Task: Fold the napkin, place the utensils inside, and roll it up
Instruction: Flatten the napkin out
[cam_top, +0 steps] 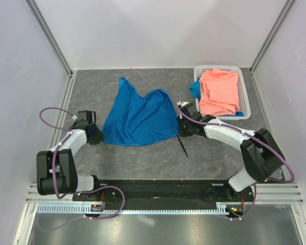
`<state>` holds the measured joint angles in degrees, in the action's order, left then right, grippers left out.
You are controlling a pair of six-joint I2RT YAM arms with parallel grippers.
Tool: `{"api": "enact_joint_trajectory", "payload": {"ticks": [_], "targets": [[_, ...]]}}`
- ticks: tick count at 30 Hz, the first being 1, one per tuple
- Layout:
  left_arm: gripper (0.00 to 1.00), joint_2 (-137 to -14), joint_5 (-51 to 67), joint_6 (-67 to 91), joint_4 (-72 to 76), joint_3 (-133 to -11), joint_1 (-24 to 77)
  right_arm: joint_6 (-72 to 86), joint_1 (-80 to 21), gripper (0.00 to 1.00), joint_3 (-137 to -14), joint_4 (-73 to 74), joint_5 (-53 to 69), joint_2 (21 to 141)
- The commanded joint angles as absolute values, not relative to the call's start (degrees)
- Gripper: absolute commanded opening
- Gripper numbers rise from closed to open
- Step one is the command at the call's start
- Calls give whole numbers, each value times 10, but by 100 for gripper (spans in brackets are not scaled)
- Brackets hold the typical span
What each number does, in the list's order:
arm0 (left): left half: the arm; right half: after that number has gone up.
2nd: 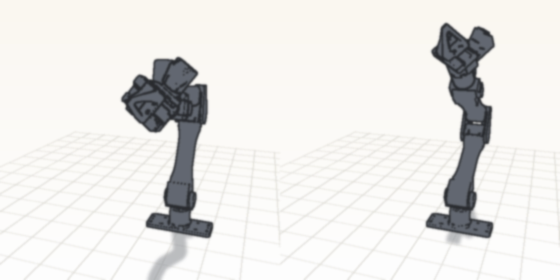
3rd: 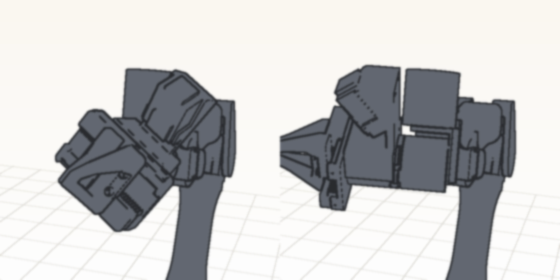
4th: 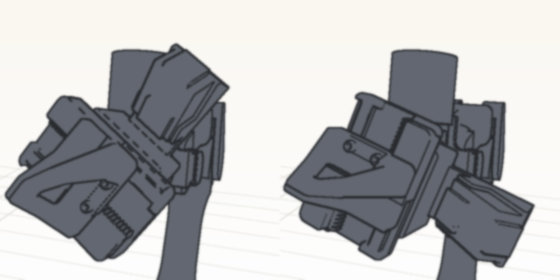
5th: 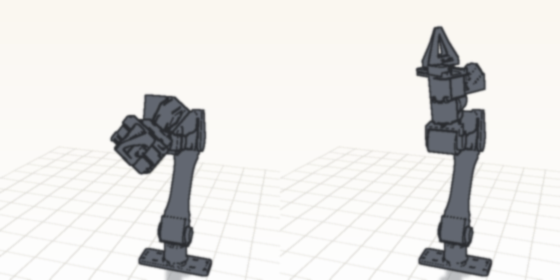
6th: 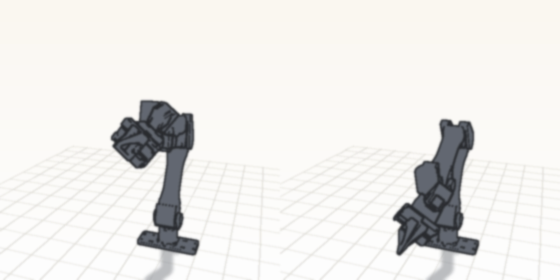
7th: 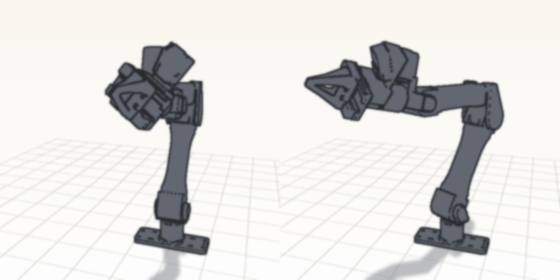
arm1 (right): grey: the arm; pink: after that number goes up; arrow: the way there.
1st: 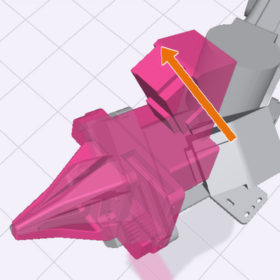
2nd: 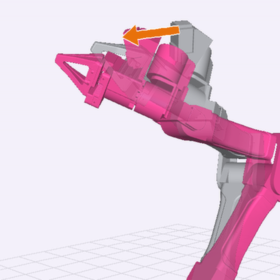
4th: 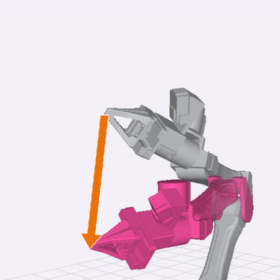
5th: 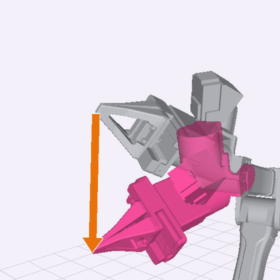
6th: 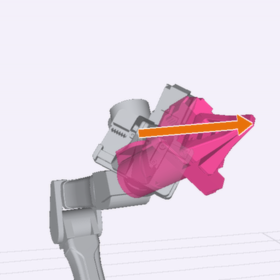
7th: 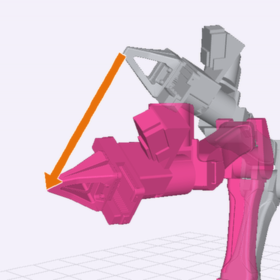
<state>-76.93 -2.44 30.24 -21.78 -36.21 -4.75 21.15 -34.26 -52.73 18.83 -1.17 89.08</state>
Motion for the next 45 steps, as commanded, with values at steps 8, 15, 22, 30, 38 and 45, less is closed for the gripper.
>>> {"api": "enact_joint_trajectory", "payload": {"ticks": [8,15,22,30,38,45], "targets": [[2,-787,43,288,-156,-375,-50,159,-342,0,-531,177,-2,873],[2,-586,84,278,-220,-411,-51,144,-342,0,-590,223,21,796],[2,-461,105,255,-334,-587,-53,122,-344,0,-718,308,-34,672],[2,-411,119,272,-447,-829,-52,126,-344,0,-893,416,-34,573],[2,-450,173,299,-469,-995,-52,128,-344,0,-1053,431,28,640],[2,-561,165,271,-429,-955,-53,126,-343,0,-1066,393,4,785]]}}
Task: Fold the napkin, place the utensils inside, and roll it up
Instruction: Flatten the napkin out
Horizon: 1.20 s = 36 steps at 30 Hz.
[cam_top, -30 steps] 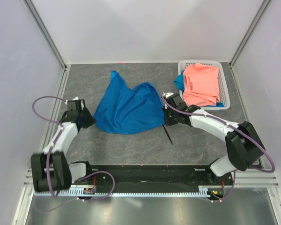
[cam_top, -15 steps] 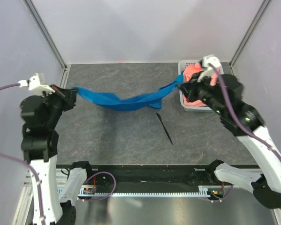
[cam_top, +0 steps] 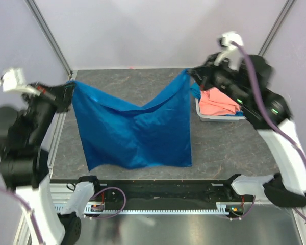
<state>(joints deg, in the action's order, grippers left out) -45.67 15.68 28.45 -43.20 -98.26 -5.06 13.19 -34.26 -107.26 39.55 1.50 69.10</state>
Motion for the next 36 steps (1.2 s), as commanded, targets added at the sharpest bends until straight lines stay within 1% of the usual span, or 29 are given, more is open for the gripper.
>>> {"api": "enact_joint_trajectory", "payload": {"ticks": [1,4,5,6,8,9,10,11,12,13,14,15,16,19,20,23,24,25,26,27,29,30,32,33,35,36], "targets": [[2,-576,161,268,-421,-952,-53,126,-341,0,-1072,384,-10,801],[2,-648,142,250,-396,-961,-54,121,-332,0,-1105,364,-12,872],[2,-666,137,239,-390,-969,-55,123,-328,0,-1121,360,-12,913],[2,-710,138,236,-388,-994,-58,125,-317,0,-1143,358,-10,935],[2,-754,148,232,-384,-1031,-82,127,-305,0,-1233,359,-1,1008],[2,-779,160,234,-382,-1073,-91,134,-293,0,-1268,359,-2,1033],[2,-820,170,240,-381,-1098,-112,141,-286,0,-1343,359,-2,1081],[2,-844,178,243,-381,-1126,-123,148,-280,0,-1380,359,27,1103],[2,-862,198,244,-381,-1182,-132,156,-265,0,-1444,354,35,1122],[2,-891,206,246,-380,-1208,-145,177,-259,0,-1465,345,45,1146],[2,-902,214,247,-381,-1235,-151,185,-251,0,-1473,330,70,1149],[2,-910,227,248,-380,-1278,-156,196,-240,0,-1456,287,79,1144],[2,-916,236,246,-380,-1297,-164,206,-236,0,-1440,265,92,1126],[2,-904,243,226,-377,-1307,-170,200,-230,0,-1376,222,103,1084],[2,-874,243,219,-376,-1291,-170,188,-230,0,-1361,221,104,1073],[2,-807,233,196,-354,-1156,-170,176,-230,0,-1253,221,106,1019],[2,-757,214,190,-347,-1061,-170,172,-229,0,-1178,216,112,1002],[2,-725,202,181,-338,-1010,-170,170,-230,0,-1135,212,122,970],[2,-697,187,179,-335,-912,-170,167,-230,0,-1092,207,127,954],[2,-640,167,180,-332,-863,-170,165,-230,0,-1008,204,132,940],[2,-591,157,186,-333,-771,-170,165,-232,0,-922,202,134,902],[2,-542,140,195,-336,-690,-170,171,-232,0,-841,203,133,891],[2,-499,128,210,-358,-620,-170,180,-234,0,-767,205,131,868],[2,-480,125,213,-365,-564,-170,192,-237,0,-699,207,127,861],[12,-430,126,219,-388,-499,-171,206,-243,0,-637,207,97,838],[31,-418,125,217,-397,-484,-170,213,-247,0,-588,207,87,832]]}}
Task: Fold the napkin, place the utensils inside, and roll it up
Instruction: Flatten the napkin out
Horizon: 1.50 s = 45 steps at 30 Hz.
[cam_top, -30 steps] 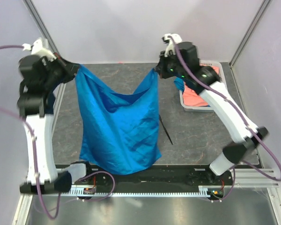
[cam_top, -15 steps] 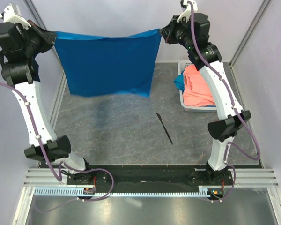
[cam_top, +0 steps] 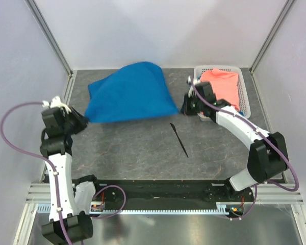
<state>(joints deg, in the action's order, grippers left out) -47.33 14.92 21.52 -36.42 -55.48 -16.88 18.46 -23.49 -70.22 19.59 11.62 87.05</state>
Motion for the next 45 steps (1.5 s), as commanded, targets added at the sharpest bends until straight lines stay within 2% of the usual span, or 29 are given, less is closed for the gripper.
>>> {"api": "enact_joint_trajectory", "payload": {"ticks": [1,2,3,4,5,6,7,10,16,23,30,34,38,45], "targets": [[38,-389,106,248,-409,-476,-168,224,-248,0,-568,208,82,820],[40,-375,139,252,-410,-469,-168,229,-251,0,-550,210,82,815],[50,-362,151,251,-407,-473,-169,234,-253,0,-525,214,85,807],[61,-351,149,253,-412,-482,-168,237,-256,25,-518,218,88,804],[72,-352,143,251,-417,-506,-168,236,-262,41,-513,227,91,801],[90,-355,142,239,-428,-521,-169,236,-263,53,-511,232,88,794],[93,-362,145,232,-432,-537,-169,235,-264,67,-512,236,84,791],[96,-404,177,221,-430,-578,-169,231,-264,75,-529,252,60,782],[96,-480,247,217,-372,-573,-168,257,-264,77,-557,282,33,778],[96,-538,265,237,-267,-554,-128,316,-264,76,-491,312,-32,750],[96,-662,183,319,-116,-539,83,359,-263,76,-451,298,-24,733],[95,-760,171,359,-37,-532,124,350,-264,77,-470,301,-19,728],[95,-857,130,374,-22,-541,148,332,-264,79,-489,301,-19,722],[97,-937,103,416,-8,-512,151,316,-264,80,-514,301,-9,723]]}}
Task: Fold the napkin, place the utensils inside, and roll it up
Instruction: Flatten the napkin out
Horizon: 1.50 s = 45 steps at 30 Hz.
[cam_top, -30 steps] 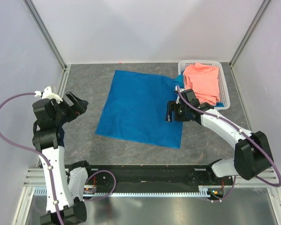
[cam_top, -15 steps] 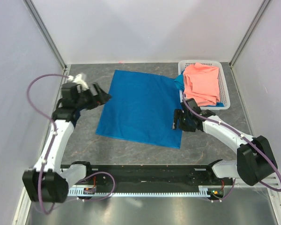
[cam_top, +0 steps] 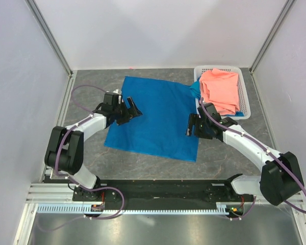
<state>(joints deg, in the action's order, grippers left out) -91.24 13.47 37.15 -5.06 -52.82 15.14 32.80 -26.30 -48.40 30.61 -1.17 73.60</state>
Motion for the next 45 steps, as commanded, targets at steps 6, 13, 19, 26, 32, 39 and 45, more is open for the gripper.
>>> {"api": "enact_joint_trajectory", "payload": {"ticks": [6,13,19,26,32,39,45], "targets": [[99,-924,64,436,-2,-458,150,312,-264,80,-529,301,-4,723],[100,-870,17,481,17,-377,141,310,-264,80,-539,295,-1,742],[100,-810,34,478,26,-317,56,317,-263,80,-529,269,24,761],[100,-765,60,452,23,-296,6,336,-267,79,-507,249,47,785],[100,-718,86,411,-53,-386,18,373,-322,75,-458,252,36,778],[99,-670,144,272,-219,-569,42,477,-447,69,-393,252,4,780],[98,-638,113,163,-272,-607,59,536,-526,61,-388,250,-22,796]]}}
